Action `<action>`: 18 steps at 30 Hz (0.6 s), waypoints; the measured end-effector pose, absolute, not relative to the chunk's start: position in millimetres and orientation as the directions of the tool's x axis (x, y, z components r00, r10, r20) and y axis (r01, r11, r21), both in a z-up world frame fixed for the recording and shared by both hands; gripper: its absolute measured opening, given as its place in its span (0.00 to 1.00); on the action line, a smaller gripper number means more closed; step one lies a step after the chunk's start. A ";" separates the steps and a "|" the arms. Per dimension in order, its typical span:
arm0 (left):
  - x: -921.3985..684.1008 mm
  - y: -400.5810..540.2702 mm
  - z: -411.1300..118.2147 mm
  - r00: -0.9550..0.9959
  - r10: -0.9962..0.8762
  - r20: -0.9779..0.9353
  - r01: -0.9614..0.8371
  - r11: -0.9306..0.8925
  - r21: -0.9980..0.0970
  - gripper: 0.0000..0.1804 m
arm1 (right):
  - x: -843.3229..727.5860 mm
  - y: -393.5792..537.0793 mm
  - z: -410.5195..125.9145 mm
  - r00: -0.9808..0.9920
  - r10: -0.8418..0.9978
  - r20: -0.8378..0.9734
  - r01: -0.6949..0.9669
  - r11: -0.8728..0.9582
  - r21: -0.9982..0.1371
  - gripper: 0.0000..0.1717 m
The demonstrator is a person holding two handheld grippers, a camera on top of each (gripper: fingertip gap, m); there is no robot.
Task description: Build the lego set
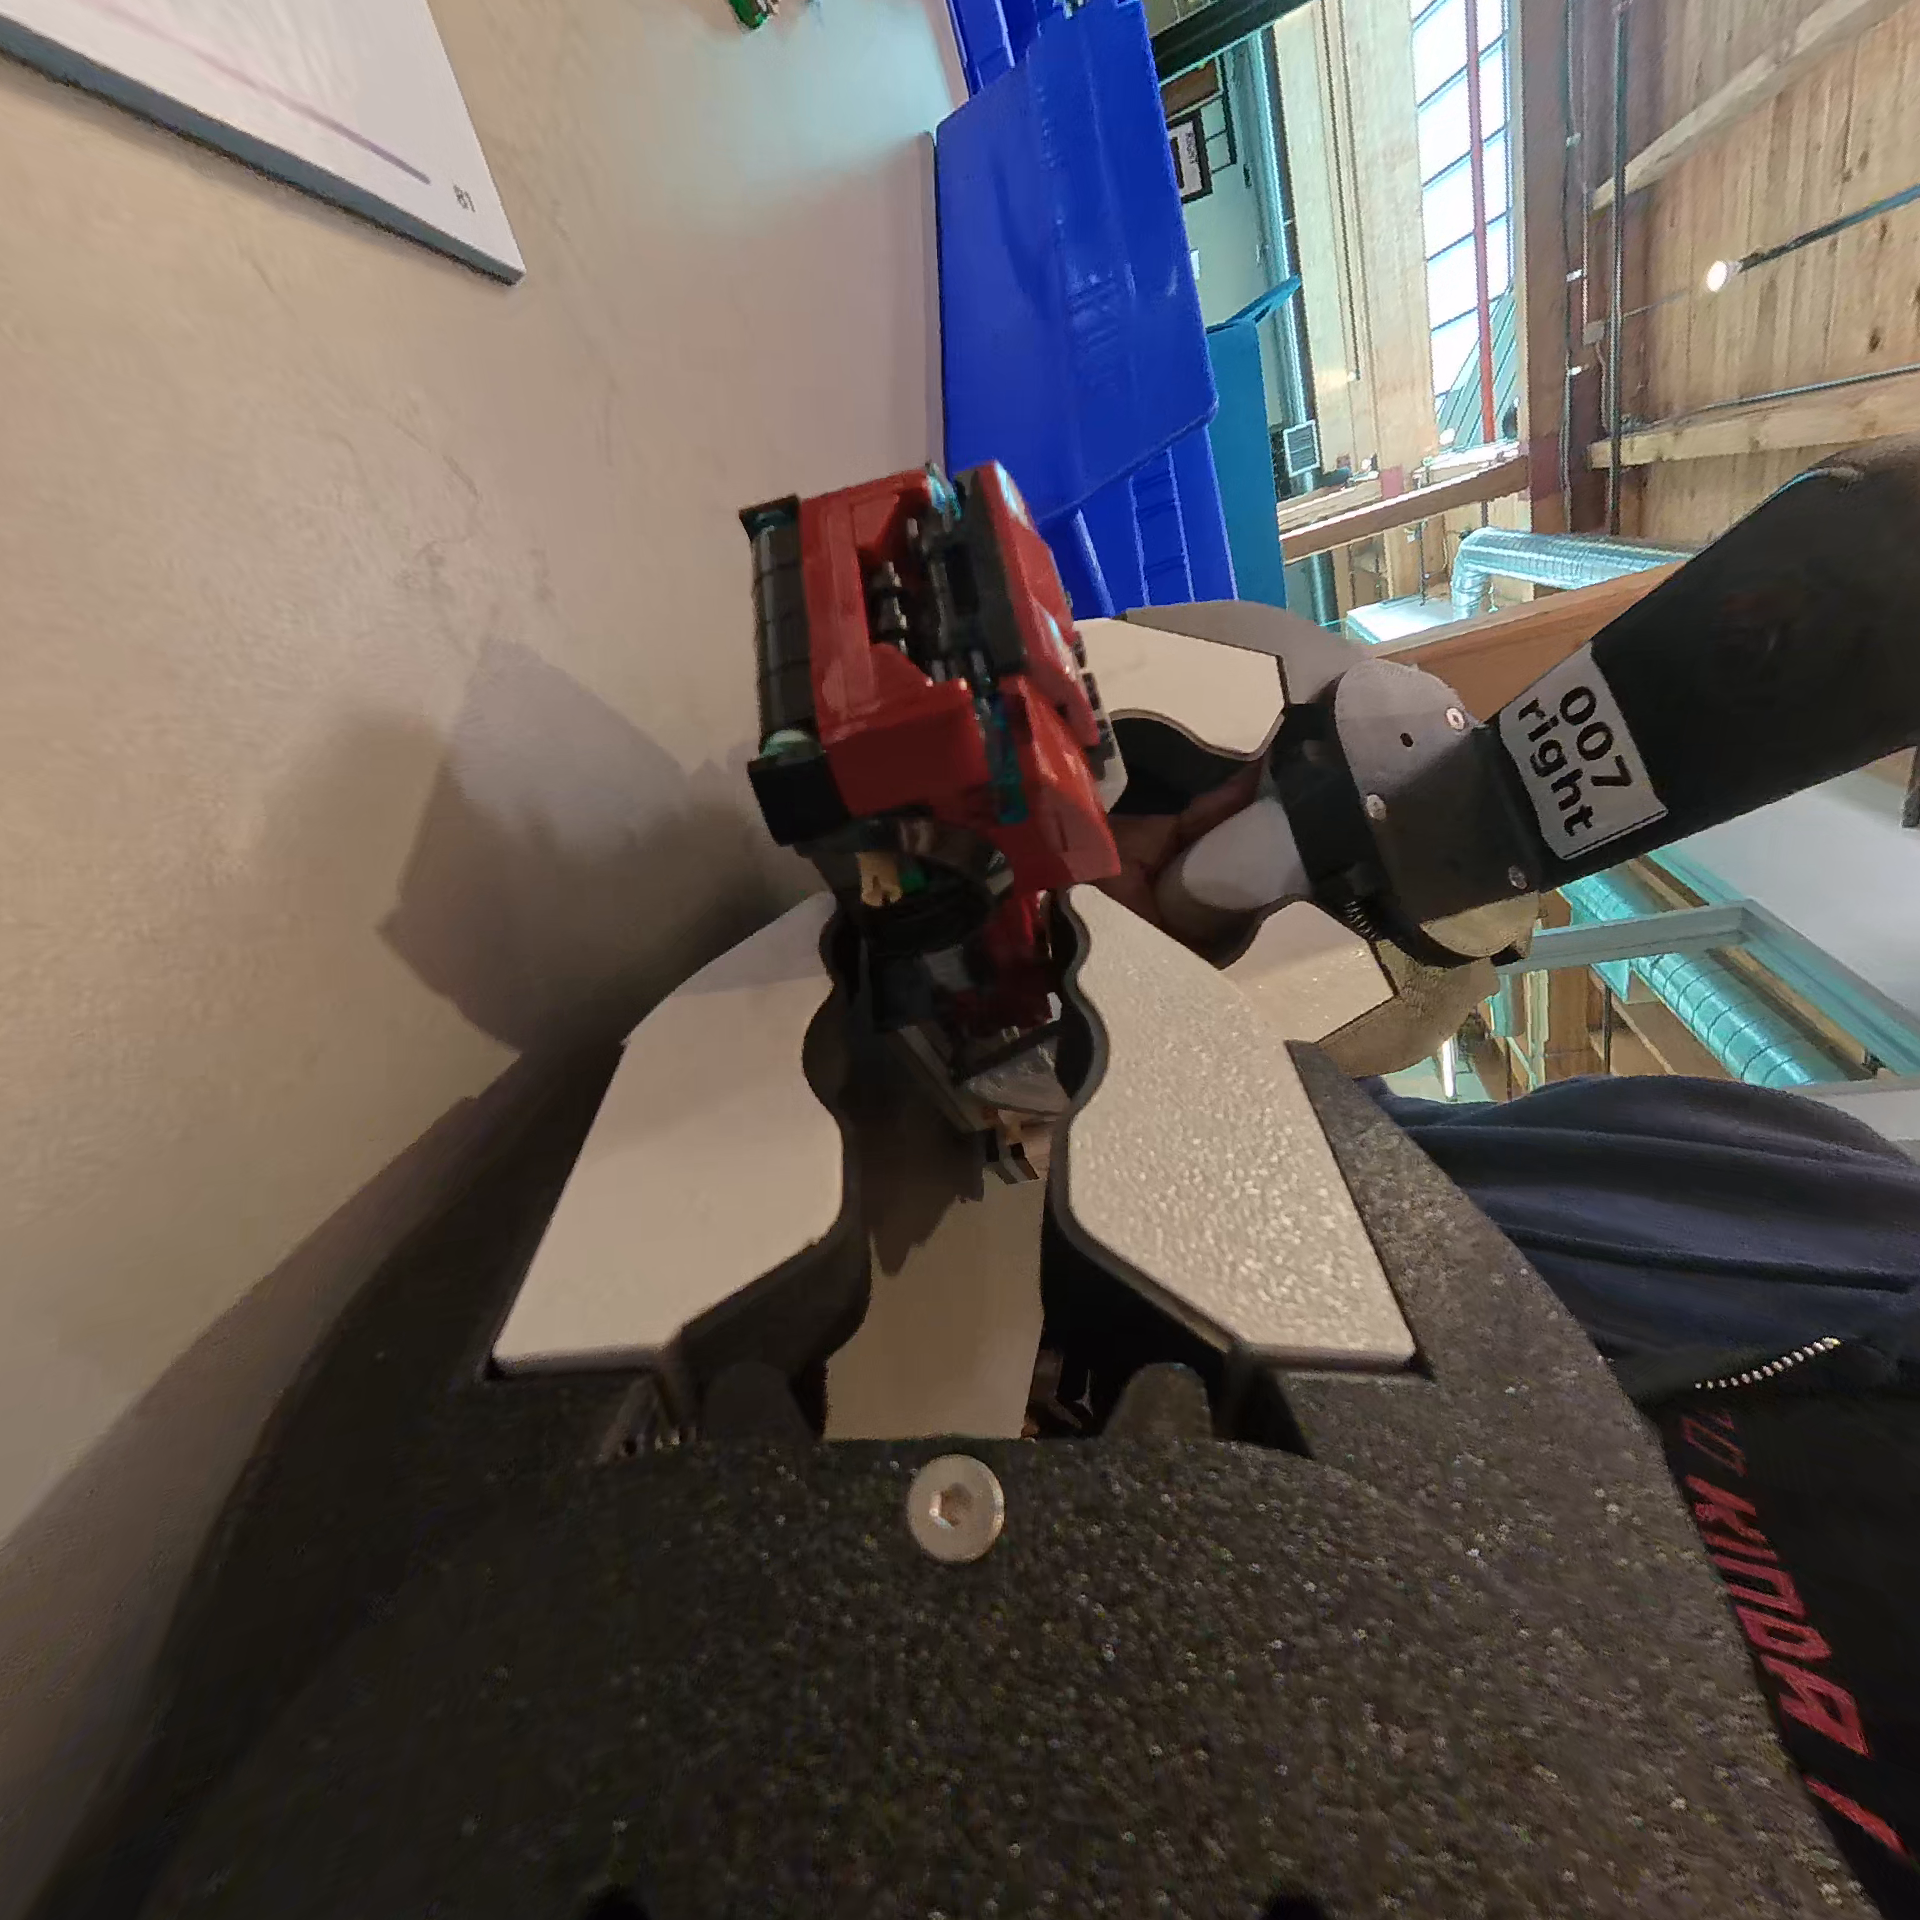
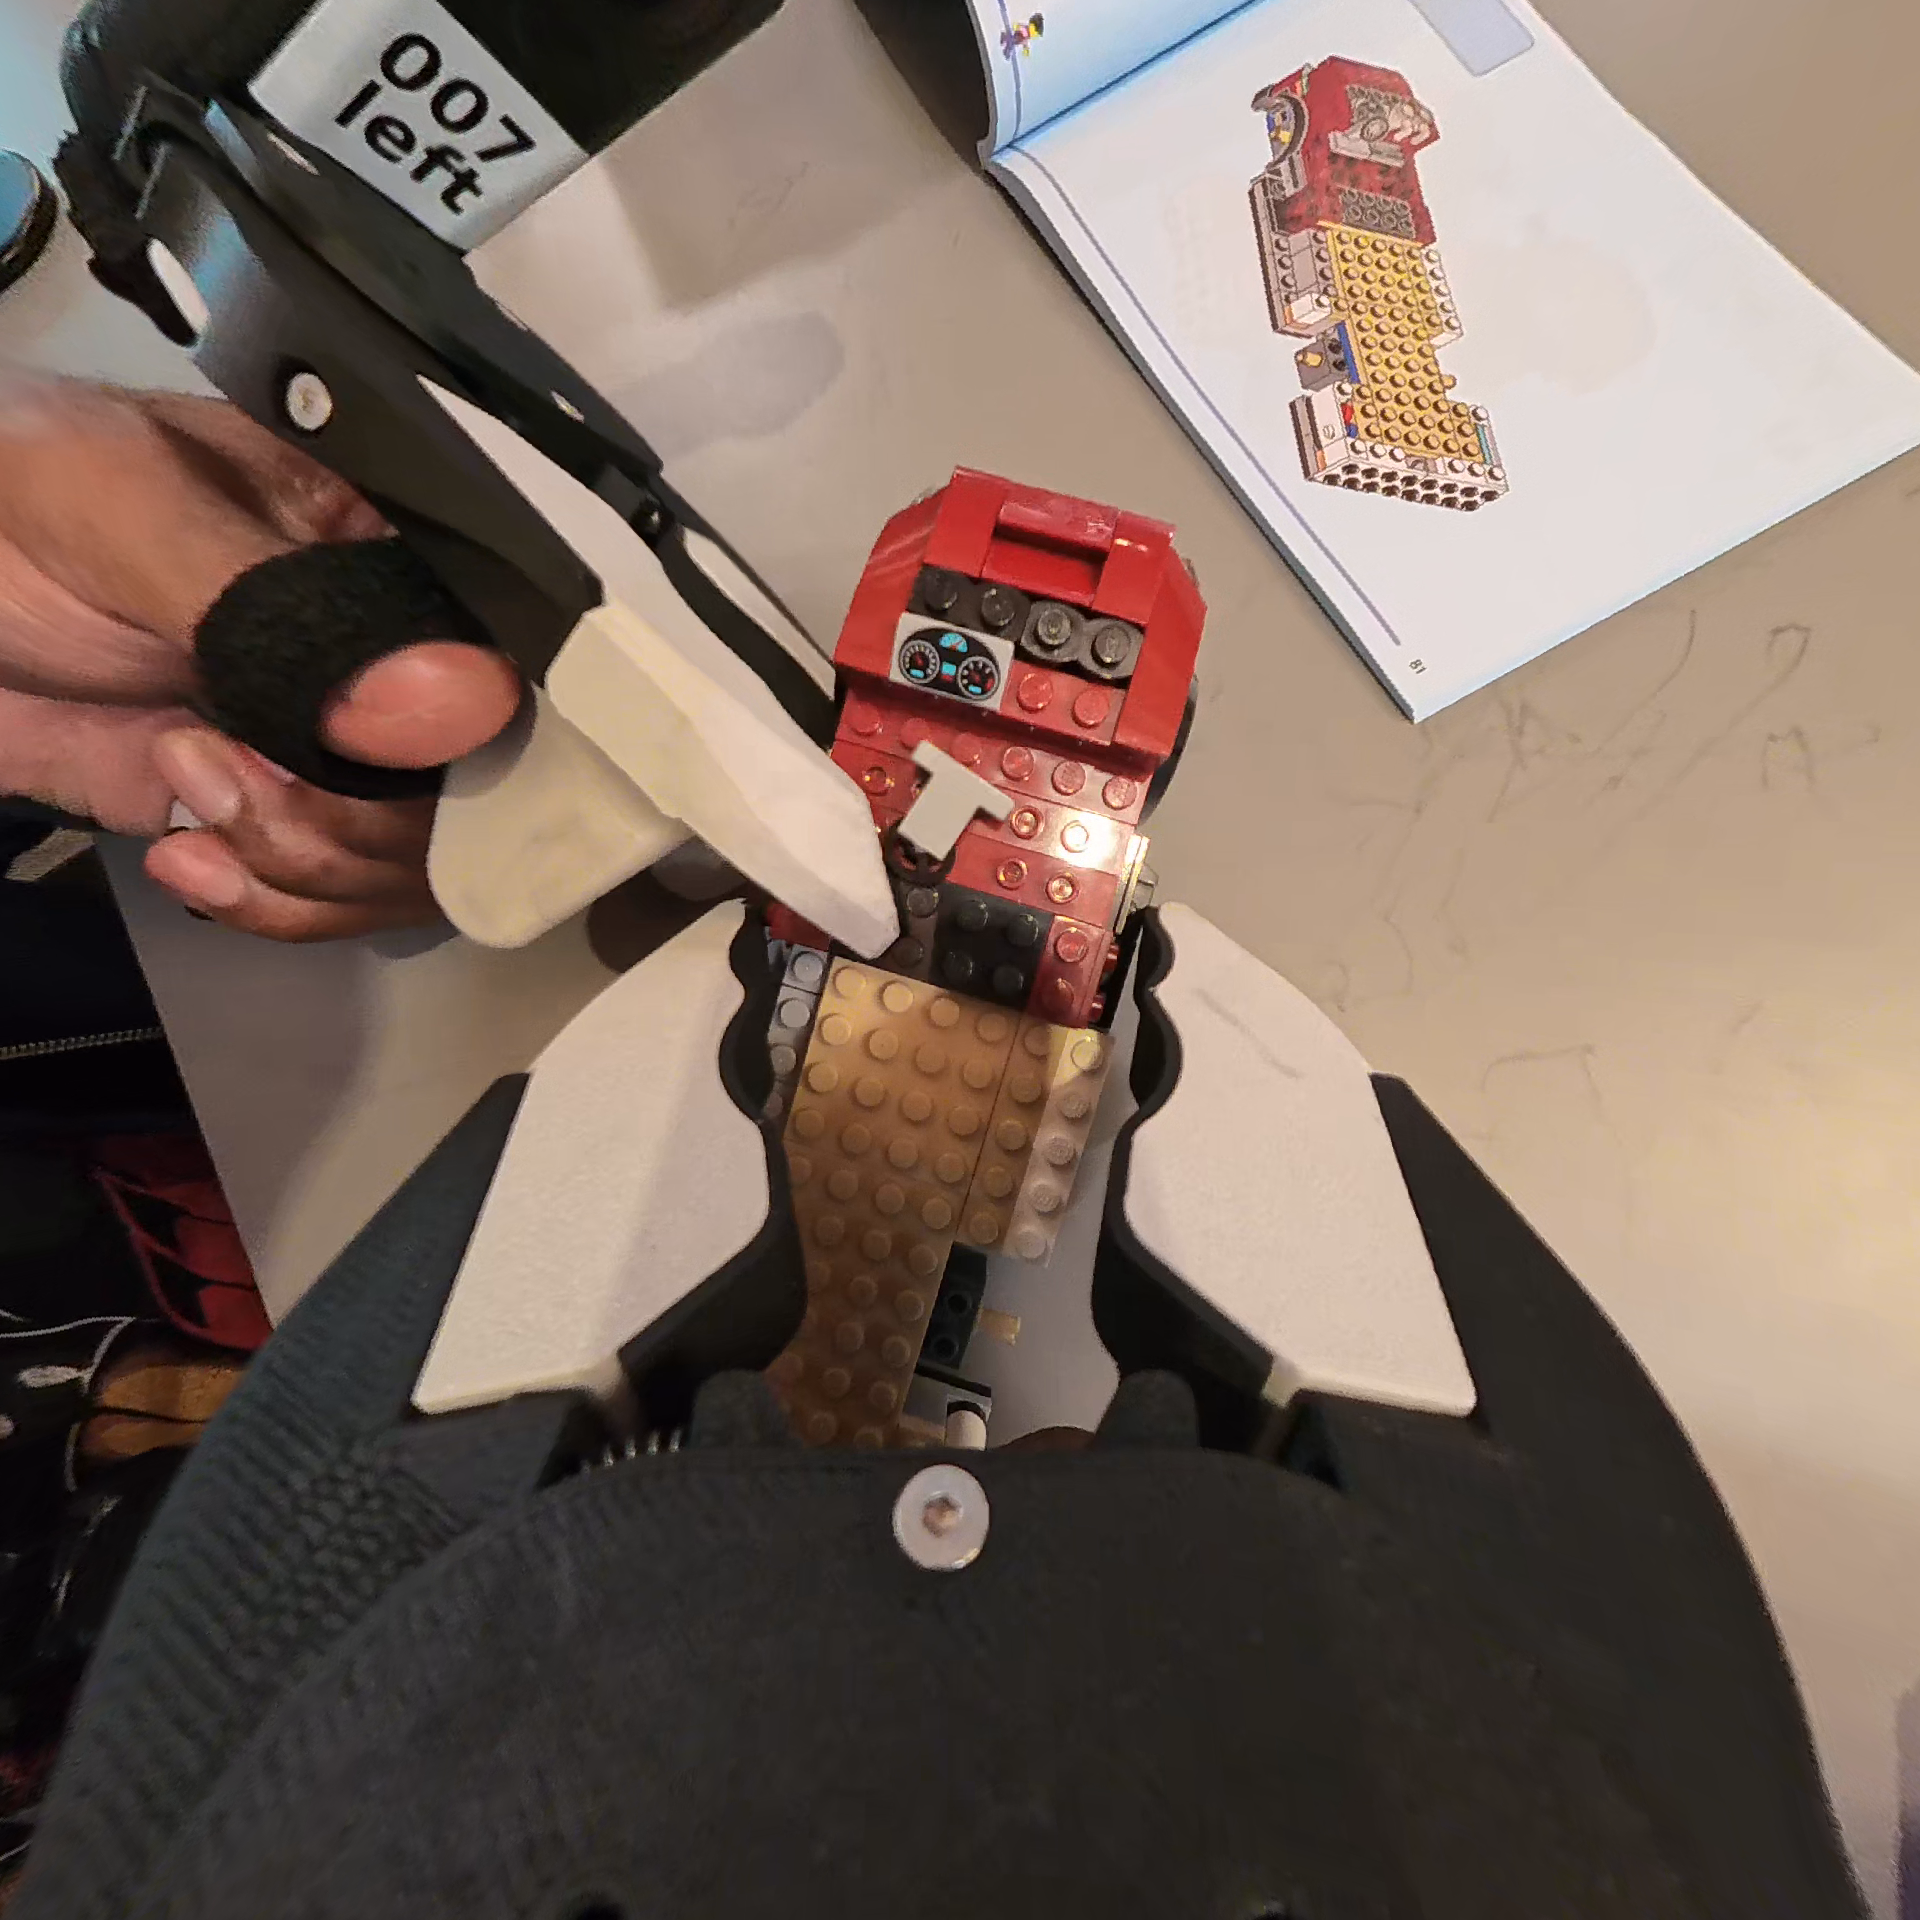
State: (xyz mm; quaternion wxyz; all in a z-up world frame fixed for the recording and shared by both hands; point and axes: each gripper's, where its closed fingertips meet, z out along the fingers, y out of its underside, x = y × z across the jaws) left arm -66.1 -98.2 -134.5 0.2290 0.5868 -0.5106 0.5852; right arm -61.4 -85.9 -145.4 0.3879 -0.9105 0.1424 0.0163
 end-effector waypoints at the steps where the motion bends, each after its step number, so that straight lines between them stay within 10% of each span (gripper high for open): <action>1: -65.9 -98.3 -134.4 -0.200 -0.325 0.924 -0.867 -0.381 -0.322 0.20 | -61.4 -86.0 -145.4 0.961 -0.242 -0.137 -0.266 -0.660 -0.702 0.40; 18: -64.9 -95.6 -128.8 -0.172 -0.237 0.956 -0.860 -0.438 -0.264 0.18 | -81.2 -93.9 -111.5 0.900 0.287 0.327 0.435 -0.563 -0.703 0.34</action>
